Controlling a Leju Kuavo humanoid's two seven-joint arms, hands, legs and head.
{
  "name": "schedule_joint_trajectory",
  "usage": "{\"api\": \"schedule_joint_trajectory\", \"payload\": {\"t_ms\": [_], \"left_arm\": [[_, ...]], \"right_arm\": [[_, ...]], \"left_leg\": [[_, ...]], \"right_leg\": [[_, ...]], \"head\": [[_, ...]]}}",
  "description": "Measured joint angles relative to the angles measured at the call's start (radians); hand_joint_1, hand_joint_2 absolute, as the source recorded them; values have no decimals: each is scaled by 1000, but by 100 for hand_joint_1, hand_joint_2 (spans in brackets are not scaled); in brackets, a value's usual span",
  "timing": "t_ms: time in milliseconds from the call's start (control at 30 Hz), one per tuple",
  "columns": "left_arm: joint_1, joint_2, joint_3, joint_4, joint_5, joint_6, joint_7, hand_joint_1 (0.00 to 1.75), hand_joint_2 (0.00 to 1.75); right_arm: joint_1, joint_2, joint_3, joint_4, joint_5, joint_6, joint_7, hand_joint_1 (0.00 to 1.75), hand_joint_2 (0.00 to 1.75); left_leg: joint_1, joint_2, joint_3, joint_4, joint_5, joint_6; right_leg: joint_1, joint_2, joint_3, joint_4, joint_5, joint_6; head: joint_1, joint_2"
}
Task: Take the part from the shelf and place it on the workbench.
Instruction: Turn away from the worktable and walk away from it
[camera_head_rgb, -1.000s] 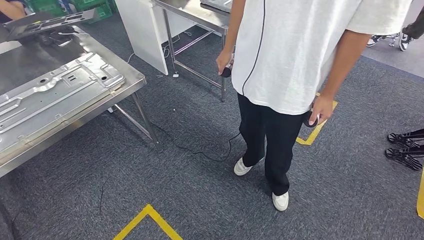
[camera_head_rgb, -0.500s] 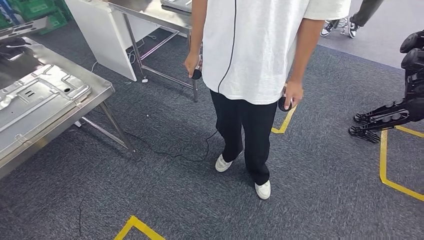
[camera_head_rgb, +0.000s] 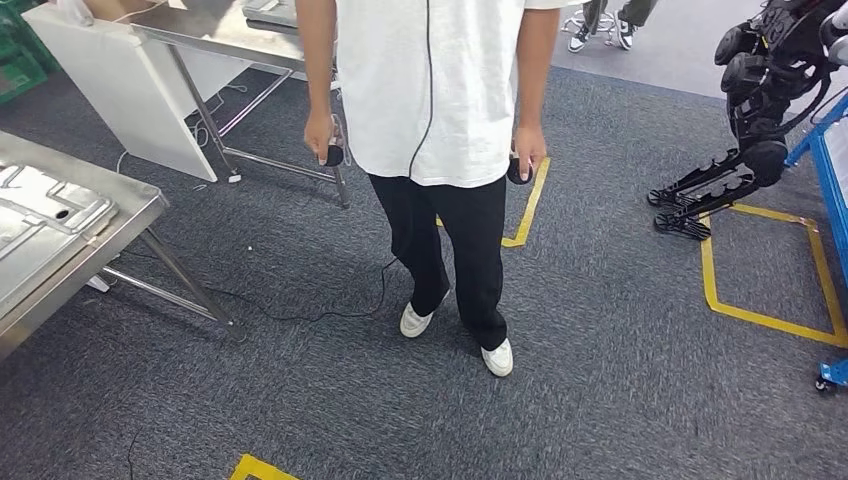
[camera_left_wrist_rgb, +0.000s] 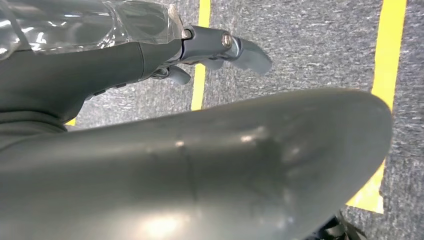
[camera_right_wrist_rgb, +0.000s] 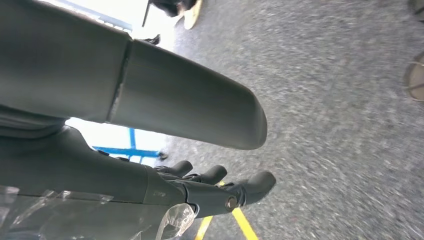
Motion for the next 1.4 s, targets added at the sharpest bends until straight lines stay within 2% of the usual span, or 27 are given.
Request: {"api": "schedule_joint_trajectory", "payload": {"t_ms": [33, 100, 167, 200, 233, 267, 300, 333, 400, 467, 533, 600, 667, 700, 767, 800, 867, 933, 967, 1033, 1067, 1133, 1200, 1267, 1300, 1333, 1400], "left_arm": [[-2, 0, 0, 0, 1, -3, 7, 0, 0], [-4, 0, 0, 0, 2, -10, 22, 0, 0], [-1, 0, 0, 0, 2, -15, 35, 0, 0], [2, 0, 0, 0, 2, -17, 40, 0, 0], [5, 0, 0, 0, 3, -17, 43, 0, 0], [7, 0, 0, 0, 4, -17, 45, 0, 0], [8, 0, 0, 0, 4, -17, 46, 0, 0], [8, 1, 0, 0, 3, -17, 47, 0, 0], [6, 3, 0, 0, 2, -17, 47, 0, 0], [6, 6, 0, 0, 2, -17, 47, 0, 0], [4, 6, 0, 0, 1, -17, 47, 0, 0], [-1, 7, 0, 0, -1, -17, 47, 0, 0], [0, 8, 0, 0, -2, -17, 48, 0, 0], [2, 8, 0, 0, -2, -17, 48, 0, 0], [6, 8, 0, 0, -2, -17, 48, 0, 0], [6, 8, 0, 0, -2, -17, 46, 0, 0], [5, 8, 0, 0, -2, -16, 43, 0, 0], [4, 8, 0, 0, -2, -15, 41, 0, 0], [3, 9, 0, 0, -2, -14, 40, 0, 0], [-1, 9, 0, 0, -1, -13, 40, 0, 0], [-4, 9, 0, 0, -1, -12, 40, 0, 0], [-5, 9, 0, 0, -1, -11, 39, 0, 0], [-1, 9, 0, 0, 0, -11, 40, 0, 0], [5, 9, -1, 0, 1, -12, 42, 0, 0], [6, 9, -1, 0, 1, -13, 43, 0, 0], [7, 9, -1, 0, 1, -13, 44, 0, 0], [6, 11, -1, 0, 2, -14, 48, 0, 0]], "right_arm": [[0, 0, 0, 0, 0, 0, 2, 0, 0], [-2, -2, 0, 0, 1, 0, 4, 0, 0], [-5, -3, 0, 0, 2, -1, 4, 0, 0], [-5, -3, 0, 0, 2, -1, 4, 0, 0], [-4, -3, 0, 0, 2, -1, 4, 0, 0], [-3, -4, 0, 0, 2, -1, 5, 0, 0], [-2, -4, 0, 1, 2, 0, 6, 0, 0], [-2, -3, 0, 1, 2, 0, 8, 0, 0], [-2, -2, 0, 1, 2, 2, 11, 0, 0], [-2, 0, 0, 0, 2, 3, 12, 0, 0], [1, -1, 0, 1, 2, 3, 13, 0, 0], [3, -2, 0, 2, 1, 3, 13, 0, 0], [1, -2, 0, 2, 0, 3, 12, 0, 0], [0, -2, 0, 2, -1, 2, 11, 0, 0], [0, -2, 0, 2, -3, 0, 10, 0, 0], [1, -2, 0, 2, -5, 0, 9, 0, 0], [1, -2, 0, 3, -8, -2, 8, 0, 0], [0, -1, 0, 3, -9, -2, 6, 0, 0], [0, 0, 0, 3, -9, -3, 5, 0, 0], [1, 0, 0, 3, -9, -4, 4, 0, 0], [1, 0, 0, 3, -10, -4, 4, 0, 0], [-2, 0, 0, 3, -10, -4, 3, 0, 0], [-4, 0, 0, 3, -10, -4, 4, 0, 0], [-3, 0, 0, 3, -11, -2, 8, 0, 0], [-2, 0, 0, 3, -12, -1, 9, 0, 0], [-1, 1, 0, 3, -12, 0, 11, 0, 0], [-1, 3, 0, 3, -13, 0, 14, 0, 0]], "left_leg": [[3, 3, 1, 3, -3, -6], [8, -31, -15, 47, -36, -18], [13, -80, -72, 176, -107, -25], [14, -91, -108, 252, -139, -27], [15, -95, -133, 305, -155, -27], [15, -97, -141, 320, -150, -27], [15, -99, -129, 292, -126, -26], [15, -106, -99, 225, -88, -23], [16, -146, -32, 74, -22, -15], [15, -172, -5, 6, -1, -8], [12, -157, -4, 0, 3, 2], [13, -138, -5, -5, 11, 17], [12, -114, -7, -7, 14, 25], [11, -101, -8, -6, 14, 26], [9, -74, -10, -6, 13, 26], [9, -62, -10, -6, 13, 25], [9, -41, -6, -6, 9, 20], [5, -24, -1, -4, 2, 9], [3, -15, 1, -3, -1, 3], [4, 2, 5, -2, -4, -10], [7, -3, 5, 4, -11, -16], [14, -42, -20, 70, -55, -26], [17, -84, -86, 212, -126, -31], [17, -95, -139, 316, -155, -31], [17, -98, -140, 311, -139, -28], [17, -103, -121, 263, -105, -24], [15, -140, -54, 110, -29, -12]], "right_leg": [[-1, 10, -1, -2, 3, -6], [-5, 28, -3, -6, 10, -18], [-7, 48, -6, -7, 15, -26], [-6, 59, -9, -7, 17, -29], [-6, 72, -12, -7, 19, -30], [-5, 86, -13, -6, 20, -29], [-5, 100, -13, -6, 22, -28], [-6, 113, -12, -6, 23, -27], [-5, 137, -13, -5, 26, -21], [-4, 157, -19, -4, 29, -12], [-6, 170, -25, -3, 31, -1], [-8, 138, -44, 34, 6, 8], [-9, 87, -99, 154, -64, 15], [-10, 74, -134, 228, -98, 19], [-13, 64, -173, 313, -123, 25], [-14, 60, -161, 294, -106, 27], [-16, 31, -84, 155, -42, 28], [-13, -3, -18, 32, 0, 22], [-10, -10, -7, 8, 5, 16], [-6, 10, -11, 5, 6, 2], [-6, 19, -11, 4, 8, -5], [-8, 38, -11, 1, 14, -19], [-8, 60, -14, 0, 17, -26], [-5, 86, -15, 1, 18, -29], [-3, 100, -15, 1, 18, -29], [-3, 114, -13, 1, 18, -29], [-1, 138, -11, 2, 19, -26]], "head": [[0, 0], [-1, 0], [-3, 0], [-3, 0], [-3, 0], [-3, 0], [-3, 0], [-3, 0], [-3, 0], [-3, 0], [-2, 0], [-1, 0], [1, 0], [1, 0], [1, 0], [1, 0], [1, 0], [0, 0], [-1, 0], [-2, 0], [-2, 0], [-4, 0], [-6, 0], [-6, 0], [-6, 0], [-6, 0], [-6, 0]]}}
